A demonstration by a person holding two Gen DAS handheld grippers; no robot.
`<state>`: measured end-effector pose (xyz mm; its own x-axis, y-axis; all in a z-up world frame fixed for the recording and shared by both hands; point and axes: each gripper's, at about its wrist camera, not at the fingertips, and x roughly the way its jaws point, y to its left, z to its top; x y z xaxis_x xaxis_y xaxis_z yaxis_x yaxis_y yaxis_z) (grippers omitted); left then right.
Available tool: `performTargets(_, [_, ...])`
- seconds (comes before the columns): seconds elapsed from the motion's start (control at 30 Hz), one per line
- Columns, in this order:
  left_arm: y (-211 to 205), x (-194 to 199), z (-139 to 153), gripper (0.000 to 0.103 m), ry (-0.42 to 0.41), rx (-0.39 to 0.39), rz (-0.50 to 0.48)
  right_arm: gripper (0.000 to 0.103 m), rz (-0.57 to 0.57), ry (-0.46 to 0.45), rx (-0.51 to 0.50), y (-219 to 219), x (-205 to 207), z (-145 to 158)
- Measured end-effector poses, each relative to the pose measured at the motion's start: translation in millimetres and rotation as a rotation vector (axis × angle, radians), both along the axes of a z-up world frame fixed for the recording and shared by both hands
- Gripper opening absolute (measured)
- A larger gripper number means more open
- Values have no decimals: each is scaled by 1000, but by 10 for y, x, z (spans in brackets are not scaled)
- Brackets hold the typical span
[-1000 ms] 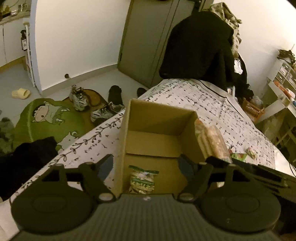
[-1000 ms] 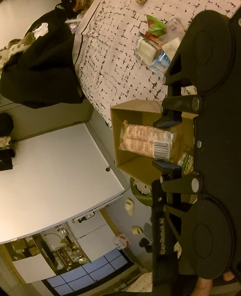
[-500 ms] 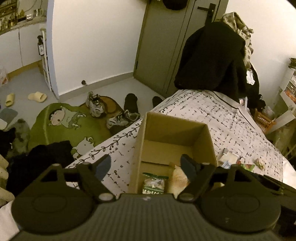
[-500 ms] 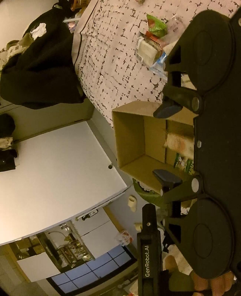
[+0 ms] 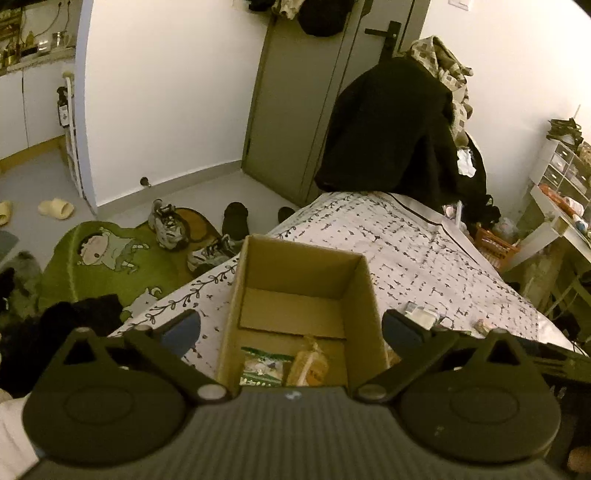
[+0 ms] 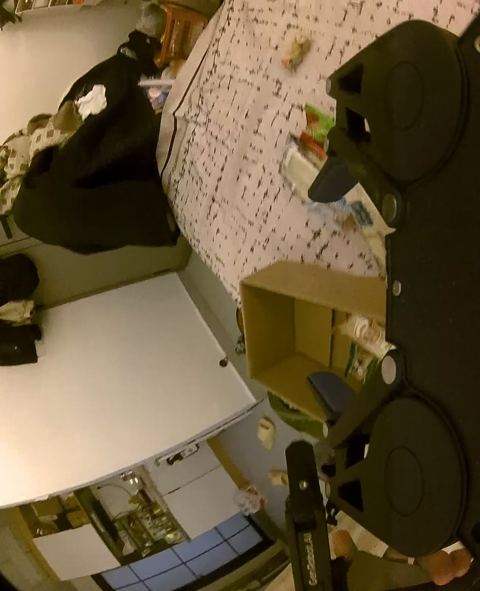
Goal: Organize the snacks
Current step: 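Grasp the green-and-red packet with the right tool while the left grasps the white bar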
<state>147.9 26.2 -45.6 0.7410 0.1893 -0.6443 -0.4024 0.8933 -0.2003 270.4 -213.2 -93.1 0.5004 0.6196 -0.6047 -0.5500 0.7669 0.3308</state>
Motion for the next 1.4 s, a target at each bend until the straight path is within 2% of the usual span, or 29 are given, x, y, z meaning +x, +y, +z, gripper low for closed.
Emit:
performTargets(0.27, [-137, 35, 98, 103, -18, -7, -41, 103, -52, 37, -14, -284, 158, 11])
performTargets(0.37, [-232, 70, 119, 103, -25, -15, -93, 103, -78, 28, -10, -423, 223, -2])
performTargets(0.43, [-288, 115, 141, 103, -33, -27, -120, 103, -89, 62, 8, -500, 290, -22])
performTargets(0.63, [-522, 281, 229, 103, -9, 1, -168, 103, -124, 74, 13, -675, 399, -65])
performTargets(0.77, [-701, 383, 241, 102, 8, 25, -208, 103, -192, 88, 31, -880, 516, -101])
performTargets(0.97, [-1040, 477, 126, 101, 3, 84, -277, 103, -262, 145, 79, -1157, 677, -183])
performTargets(1.07, [-1153, 538, 57, 100, -8, 72, -305, 101, -281, 170, 105, -1232, 732, -233])
performTargets(1.2, [-1315, 633, -61, 93, -12, 90, -366, 100, -311, 205, 131, -1325, 789, -315])
performTargets(1.37, [-1443, 773, -266, 89, 2, 73, -383, 100, -338, 231, 135, -1376, 839, -403])
performTargets(1.4, [-1477, 800, -310, 85, 6, 75, -386, 100, -340, 235, 141, -1393, 849, -427])
